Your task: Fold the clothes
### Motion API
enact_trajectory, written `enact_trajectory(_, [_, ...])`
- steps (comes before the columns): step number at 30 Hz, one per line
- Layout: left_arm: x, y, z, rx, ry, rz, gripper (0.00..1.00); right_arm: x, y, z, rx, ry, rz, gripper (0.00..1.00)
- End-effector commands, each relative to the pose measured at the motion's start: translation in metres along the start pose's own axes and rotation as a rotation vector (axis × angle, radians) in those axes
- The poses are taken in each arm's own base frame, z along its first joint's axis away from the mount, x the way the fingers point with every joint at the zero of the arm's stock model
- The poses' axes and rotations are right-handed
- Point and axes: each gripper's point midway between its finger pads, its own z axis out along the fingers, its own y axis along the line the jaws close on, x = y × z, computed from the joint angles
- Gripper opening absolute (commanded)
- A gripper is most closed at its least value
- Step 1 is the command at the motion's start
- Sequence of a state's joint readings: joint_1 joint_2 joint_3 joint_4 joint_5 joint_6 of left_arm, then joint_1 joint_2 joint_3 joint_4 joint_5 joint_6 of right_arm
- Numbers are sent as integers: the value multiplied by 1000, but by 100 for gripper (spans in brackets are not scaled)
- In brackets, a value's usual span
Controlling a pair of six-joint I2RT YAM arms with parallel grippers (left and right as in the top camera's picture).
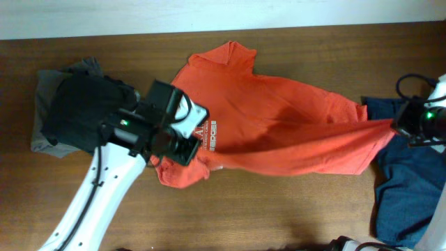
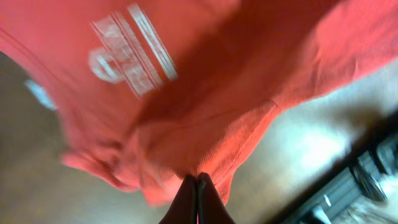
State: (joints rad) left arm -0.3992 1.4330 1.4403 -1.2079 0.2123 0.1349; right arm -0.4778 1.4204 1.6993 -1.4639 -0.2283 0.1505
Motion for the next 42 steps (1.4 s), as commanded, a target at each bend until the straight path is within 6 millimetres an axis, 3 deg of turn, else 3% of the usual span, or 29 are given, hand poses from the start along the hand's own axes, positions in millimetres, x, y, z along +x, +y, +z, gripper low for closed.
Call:
enact_trajectory(1, [-62,20,-79,-178,-253,73,0,-25,34,-42,-133,-149,-80,4])
enact_trajectory(3, [-81,21,-127,-249,-362,101,0,-36,45,-81,-151,-254,-79,4])
enact_trajectory(4, [-86,20,-147,-270,-403,112,0,-39,49,-97,-158,-297,-89,4])
enact_trajectory(5, [-90,17,-169,-292,-450,125,0,-41,56,-127,-169,-371,-111,4])
enact_trajectory(6, [-93,16,-190,-314,-493,128,0,-41,59,-140,-174,-405,-121,4])
enact_trajectory(8, [-95,7,-250,-367,-630,152,0,-35,72,-206,-204,-586,-137,4])
enact_trajectory(12, [-85,-14,-342,-433,-871,208,0,-19,80,-290,-226,-868,-142,4])
enact_trajectory(15, [-69,-32,-407,-477,-1071,237,0,-6,82,-323,-231,-987,-160,4])
enact_trajectory(17, [-61,-37,-427,-496,-1135,253,0,-5,82,-323,-231,-989,-160,4])
enact_trajectory(20, [-55,-38,-433,-519,-1141,266,0,-10,80,-310,-221,-937,-147,4])
enact_trajectory(22, [-59,-33,-422,-522,-1100,258,0,-16,80,-293,-224,-870,-139,4])
enact_trajectory(28, [-96,-4,-362,-538,-904,233,0,-43,96,-231,-322,-627,-153,4])
enact_trajectory(35, [-139,21,-296,-526,-737,219,0,-77,88,-150,-301,-390,-132,4])
enact_trajectory(37, [-145,25,-285,-526,-715,216,0,-86,87,-140,-288,-384,-180,4])
enact_trajectory(39, [-148,26,-287,-533,-725,214,0,-91,89,-143,-288,-415,-221,4])
enact_trajectory(42, [-137,20,-308,-544,-776,215,0,-84,92,-161,-289,-466,-256,4])
